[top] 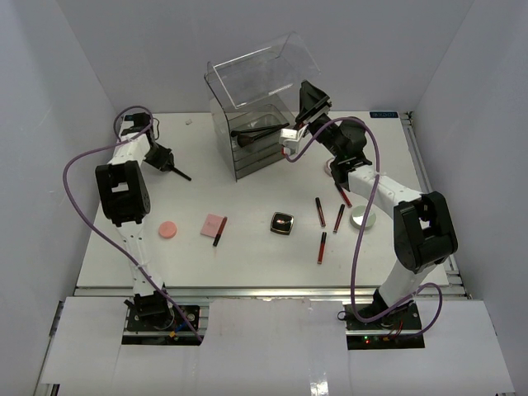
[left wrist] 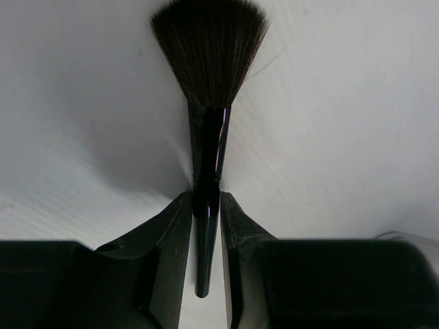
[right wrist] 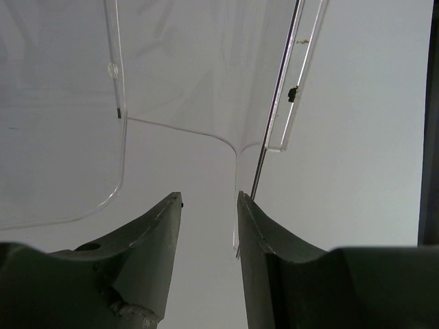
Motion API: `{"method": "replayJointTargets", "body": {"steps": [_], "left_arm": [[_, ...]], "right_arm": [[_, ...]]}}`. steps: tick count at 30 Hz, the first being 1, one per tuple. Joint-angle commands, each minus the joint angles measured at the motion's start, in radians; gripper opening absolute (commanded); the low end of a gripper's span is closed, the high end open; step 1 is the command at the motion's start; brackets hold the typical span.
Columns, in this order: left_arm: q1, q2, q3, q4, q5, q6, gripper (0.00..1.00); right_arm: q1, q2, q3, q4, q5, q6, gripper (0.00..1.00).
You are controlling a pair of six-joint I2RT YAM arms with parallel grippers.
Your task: Organize the makeup
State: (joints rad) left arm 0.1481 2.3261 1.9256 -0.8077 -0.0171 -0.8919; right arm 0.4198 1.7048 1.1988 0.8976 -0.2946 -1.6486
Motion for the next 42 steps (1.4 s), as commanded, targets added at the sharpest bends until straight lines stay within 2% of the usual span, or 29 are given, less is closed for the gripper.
{"method": "replayJointTargets", "body": {"steps": [1, 7, 10, 13, 18, 23, 27, 29, 31, 34, 38, 42], "left_arm": [[-0.022, -0.039, -0.193, -0.006, -0.046, 0.131, 0.37], [-0.041, -0.046, -0.258, 0.029, -0.093, 0.267, 0.53], [-0.064, -0.035, -0.264, 0.031, -0.121, 0.297, 0.55], [-0.076, -0.023, -0.27, 0.031, -0.145, 0.3, 0.51], [-0.076, -0.012, -0.286, 0.038, -0.127, 0.298, 0.3], [-0.076, -0.038, -0.309, 0.063, -0.085, 0.328, 0.25], [-0.076, -0.098, -0.337, 0.105, 0.036, 0.372, 0.18], [-0.076, -0.135, -0.36, 0.133, 0.101, 0.39, 0.15], [-0.077, -0.193, -0.401, 0.179, 0.178, 0.412, 0.07], [-0.08, -0.329, -0.5, 0.272, 0.281, 0.419, 0.0], [-0.127, -0.517, -0.609, 0.38, 0.258, 0.423, 0.0], [-0.262, -0.775, -0.753, 0.487, 0.196, 0.464, 0.0]], "right_arm": [[-0.002, -0.058, -0.002, 0.113, -0.008, 0.013, 0.45], [-0.003, -0.065, -0.014, 0.116, -0.009, 0.017, 0.45], [-0.003, -0.065, -0.014, 0.117, -0.009, 0.017, 0.45], [-0.003, -0.065, -0.013, 0.117, -0.008, 0.019, 0.45], [-0.003, -0.069, -0.021, 0.124, -0.01, 0.02, 0.45], [-0.002, -0.073, -0.033, 0.143, -0.018, 0.024, 0.44], [-0.002, -0.076, -0.038, 0.146, -0.018, 0.024, 0.44], [-0.003, -0.079, -0.039, 0.147, -0.017, 0.024, 0.44], [-0.003, -0.083, -0.046, 0.147, -0.017, 0.028, 0.44], [-0.001, -0.09, -0.051, 0.144, -0.013, 0.033, 0.44], [-0.003, -0.093, -0.05, 0.142, -0.015, 0.039, 0.44], [0.0, -0.087, -0.04, 0.142, -0.012, 0.045, 0.44]]}}
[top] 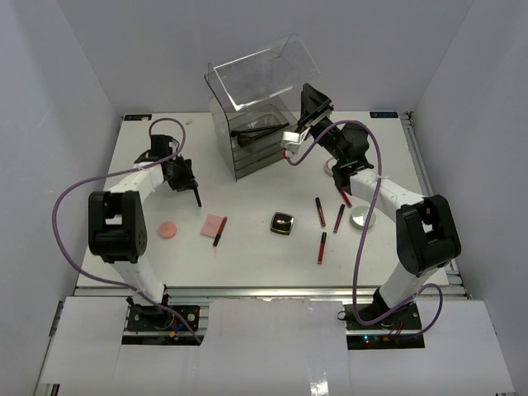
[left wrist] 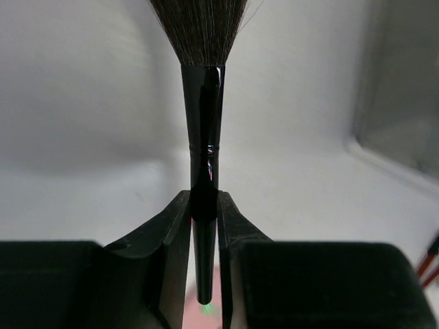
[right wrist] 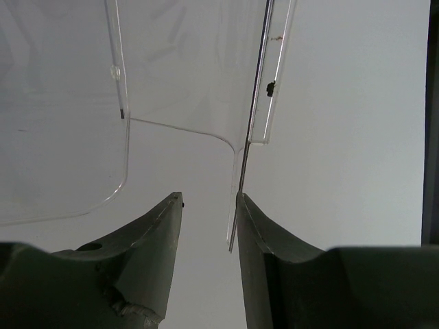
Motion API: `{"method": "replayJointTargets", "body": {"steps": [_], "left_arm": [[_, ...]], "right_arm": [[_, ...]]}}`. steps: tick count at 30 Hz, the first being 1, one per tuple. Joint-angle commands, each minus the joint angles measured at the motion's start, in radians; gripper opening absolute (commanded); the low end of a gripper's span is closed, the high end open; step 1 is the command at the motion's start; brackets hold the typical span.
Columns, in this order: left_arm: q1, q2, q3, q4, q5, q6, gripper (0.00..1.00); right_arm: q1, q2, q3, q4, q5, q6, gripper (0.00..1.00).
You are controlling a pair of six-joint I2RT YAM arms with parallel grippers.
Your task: Organize the makeup
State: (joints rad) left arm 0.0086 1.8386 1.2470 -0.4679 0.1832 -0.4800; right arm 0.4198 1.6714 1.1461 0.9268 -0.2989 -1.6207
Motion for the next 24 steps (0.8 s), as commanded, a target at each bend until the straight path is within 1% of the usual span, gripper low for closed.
{"method": "replayJointTargets", "body": {"steps": [1, 4, 7, 10, 12, 15, 19, 24], "left_arm": [[-0.157, -0.344, -0.1, 0.174, -0.018, 0.07, 0.0], [-0.254, -0.463, -0.205, 0.275, -0.044, 0.126, 0.0], [-0.334, -0.59, -0.324, 0.417, -0.07, 0.21, 0.0], [-0.417, -0.658, -0.4, 0.569, -0.077, 0.314, 0.0], [-0.468, -0.687, -0.44, 0.63, -0.072, 0.392, 0.0], [-0.527, -0.68, -0.458, 0.722, -0.052, 0.517, 0.0], [-0.562, -0.596, -0.416, 0.757, -0.063, 0.577, 0.0], [-0.572, -0.484, -0.361, 0.862, -0.142, 0.599, 0.0]], "right_arm": [[0.0, -0.052, 0.018, 0.111, -0.006, 0.02, 0.44], [0.001, -0.052, 0.037, 0.098, 0.003, 0.038, 0.44], [0.004, -0.054, 0.044, 0.096, 0.009, 0.049, 0.44], [0.007, -0.058, 0.048, 0.092, 0.013, 0.058, 0.44], [0.007, -0.056, 0.05, 0.093, 0.016, 0.059, 0.44], [0.007, -0.056, 0.055, 0.088, 0.02, 0.06, 0.44], [0.008, -0.057, 0.058, 0.084, 0.024, 0.062, 0.44], [0.008, -0.058, 0.058, 0.095, 0.032, 0.066, 0.44]]}}
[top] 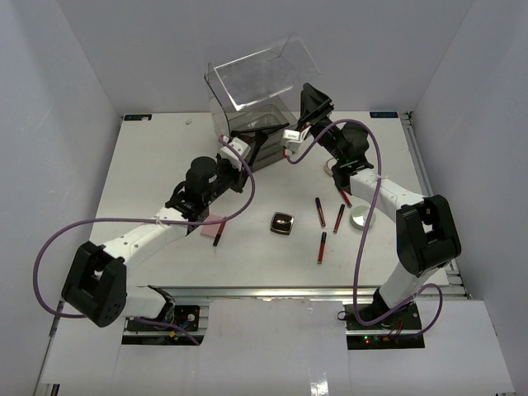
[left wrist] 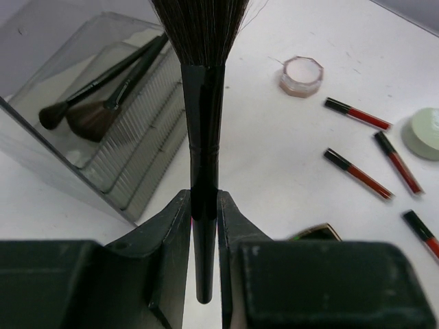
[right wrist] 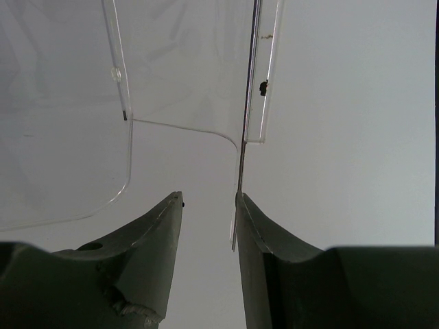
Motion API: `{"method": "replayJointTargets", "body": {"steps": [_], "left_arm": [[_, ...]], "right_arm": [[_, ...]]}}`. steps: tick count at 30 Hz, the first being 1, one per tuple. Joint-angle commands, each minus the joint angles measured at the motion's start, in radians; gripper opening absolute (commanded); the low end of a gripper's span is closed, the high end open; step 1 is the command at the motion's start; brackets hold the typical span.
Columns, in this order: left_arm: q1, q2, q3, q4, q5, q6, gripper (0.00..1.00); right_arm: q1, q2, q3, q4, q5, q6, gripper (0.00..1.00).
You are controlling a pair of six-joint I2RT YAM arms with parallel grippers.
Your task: Organize the makeup
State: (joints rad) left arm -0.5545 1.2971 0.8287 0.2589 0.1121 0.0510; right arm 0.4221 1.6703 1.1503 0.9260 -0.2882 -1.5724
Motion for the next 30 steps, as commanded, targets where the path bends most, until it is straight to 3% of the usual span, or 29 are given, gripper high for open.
{"method": "replayJointTargets", "body": {"steps": [1, 7, 16, 30], "left_arm": [[-0.011, 0.071, 0.059, 0.172, -0.088, 0.072, 0.0], [-0.017, 0.183, 0.119, 0.328, -0.143, 0.122, 0.0], [-0.025, 0.298, 0.263, 0.345, -0.154, 0.161, 0.0], [-0.024, 0.407, 0.319, 0.411, -0.275, 0.241, 0.0]], "right_arm": [[0.006, -0.057, 0.053, 0.096, 0.023, 0.017, 0.44], [0.006, -0.061, 0.051, 0.098, 0.031, 0.018, 0.43], [0.006, -0.06, 0.048, 0.103, 0.036, 0.017, 0.43], [0.006, -0.058, 0.048, 0.103, 0.04, 0.017, 0.43]]}}
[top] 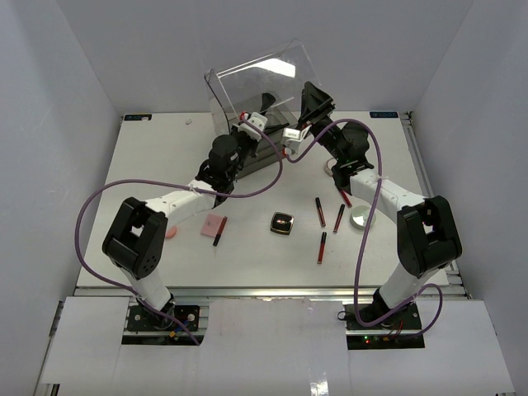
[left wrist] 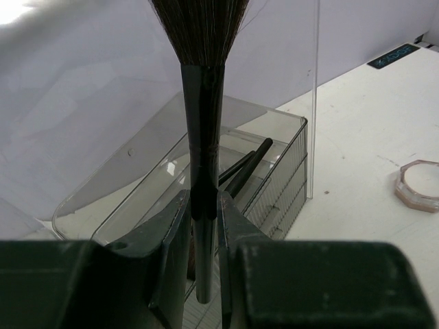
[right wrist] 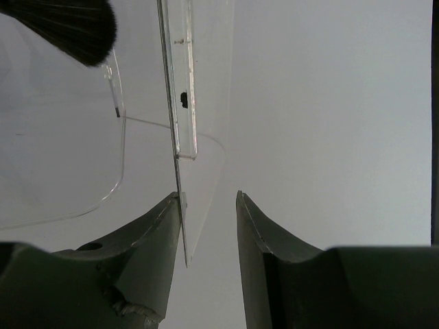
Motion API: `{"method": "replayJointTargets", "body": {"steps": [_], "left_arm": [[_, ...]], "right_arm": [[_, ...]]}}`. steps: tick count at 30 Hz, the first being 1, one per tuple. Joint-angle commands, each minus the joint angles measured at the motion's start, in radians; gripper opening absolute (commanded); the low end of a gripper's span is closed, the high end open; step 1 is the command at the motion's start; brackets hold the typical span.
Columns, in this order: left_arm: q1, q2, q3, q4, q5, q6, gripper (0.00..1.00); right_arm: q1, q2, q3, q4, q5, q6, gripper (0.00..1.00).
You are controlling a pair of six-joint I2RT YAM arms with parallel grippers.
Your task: Organize the makeup
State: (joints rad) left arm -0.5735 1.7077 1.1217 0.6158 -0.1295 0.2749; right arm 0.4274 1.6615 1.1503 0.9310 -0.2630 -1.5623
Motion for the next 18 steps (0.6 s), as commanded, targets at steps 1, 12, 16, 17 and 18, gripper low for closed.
{"method": "replayJointTargets", "body": {"steps": [1, 12, 16, 17, 18], "left_arm": [[-0.005, -0.003, 0.022, 0.061, -0.034, 0.017, 0.0], [-0.005, 0.034, 0.029, 0.105, -0.059, 0.098, 0.0], [-0.005, 0.076, 0.058, 0.088, -0.08, 0.138, 0.0], [-0.005, 0.086, 0.062, 0.088, -0.089, 0.145, 0.0], [-0.005, 0.095, 0.063, 0.09, -0.094, 0.148, 0.0]], "right_arm": [[0.001, -0.049, 0.053, 0.097, 0.016, 0.01, 0.43], [0.002, -0.051, 0.074, 0.081, 0.025, 0.031, 0.43], [0.002, -0.051, 0.072, 0.083, 0.025, 0.032, 0.43], [0.002, -0.052, 0.071, 0.082, 0.026, 0.032, 0.43], [0.002, -0.053, 0.07, 0.081, 0.027, 0.032, 0.43]]}}
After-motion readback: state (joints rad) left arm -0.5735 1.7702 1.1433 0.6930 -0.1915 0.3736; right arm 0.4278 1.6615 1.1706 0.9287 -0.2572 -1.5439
